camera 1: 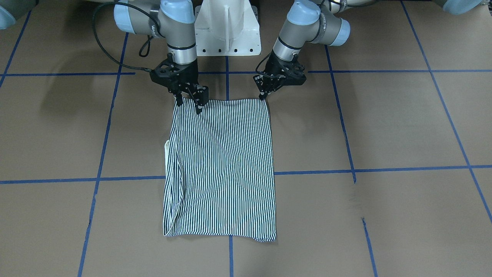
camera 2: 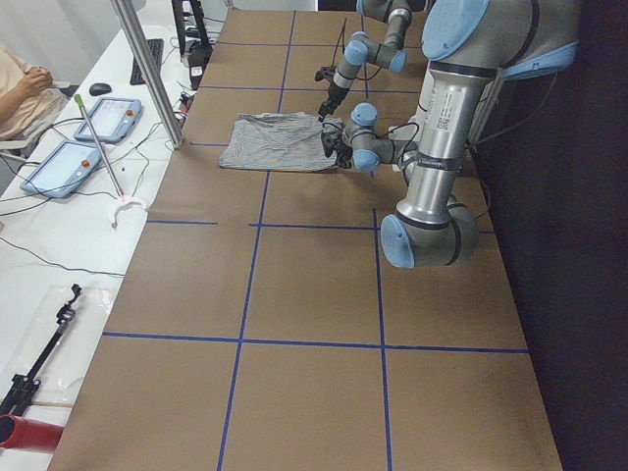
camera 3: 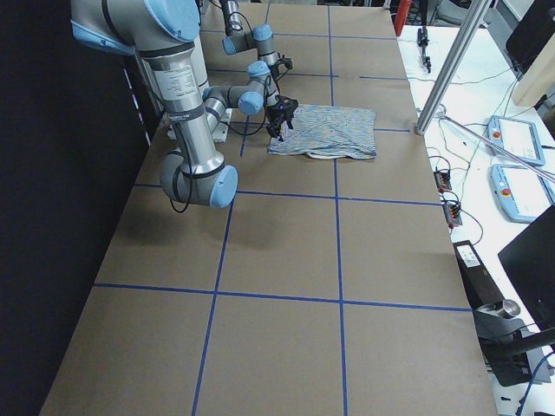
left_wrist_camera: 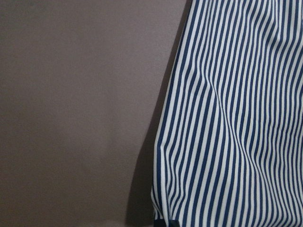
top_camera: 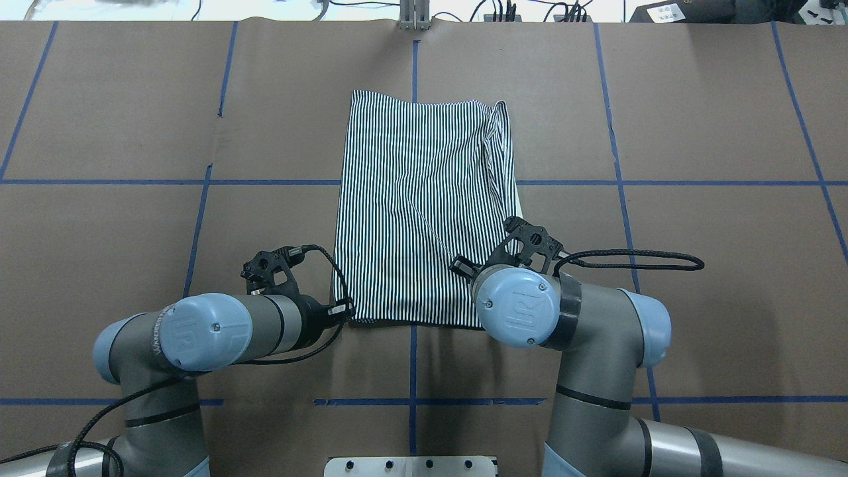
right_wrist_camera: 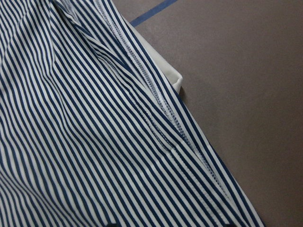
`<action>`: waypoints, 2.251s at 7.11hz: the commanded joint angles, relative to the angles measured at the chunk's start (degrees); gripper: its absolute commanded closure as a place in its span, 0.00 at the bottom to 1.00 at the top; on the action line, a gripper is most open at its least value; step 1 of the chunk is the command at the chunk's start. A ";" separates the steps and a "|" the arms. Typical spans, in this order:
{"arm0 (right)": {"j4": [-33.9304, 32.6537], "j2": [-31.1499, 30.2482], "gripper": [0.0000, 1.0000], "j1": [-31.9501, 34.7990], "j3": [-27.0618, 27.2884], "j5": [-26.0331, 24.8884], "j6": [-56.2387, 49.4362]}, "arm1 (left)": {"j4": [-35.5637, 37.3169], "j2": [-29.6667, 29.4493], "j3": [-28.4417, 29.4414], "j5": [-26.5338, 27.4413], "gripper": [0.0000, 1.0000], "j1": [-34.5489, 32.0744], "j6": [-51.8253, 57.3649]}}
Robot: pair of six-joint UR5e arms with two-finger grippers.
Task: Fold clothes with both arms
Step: 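Grasp the near edge of the shirt with both grippers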
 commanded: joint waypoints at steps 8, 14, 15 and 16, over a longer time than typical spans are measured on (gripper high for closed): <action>-5.22 2.40 1.00 -2.87 -3.06 -0.44 1.42 | 0.00 -0.06 -0.14 0.02 1.00 0.00 -0.07; -5.39 2.23 1.00 -1.91 0.18 -0.36 1.51 | 1.31 0.20 -3.37 -0.50 1.00 -0.52 0.19; -6.26 1.62 1.00 -1.73 3.59 -0.10 1.42 | 6.45 0.21 -7.83 -0.59 1.00 -0.53 1.93; -11.41 1.70 1.00 -1.82 8.58 0.08 1.33 | 12.42 0.64 -14.31 -0.85 1.00 -0.53 2.30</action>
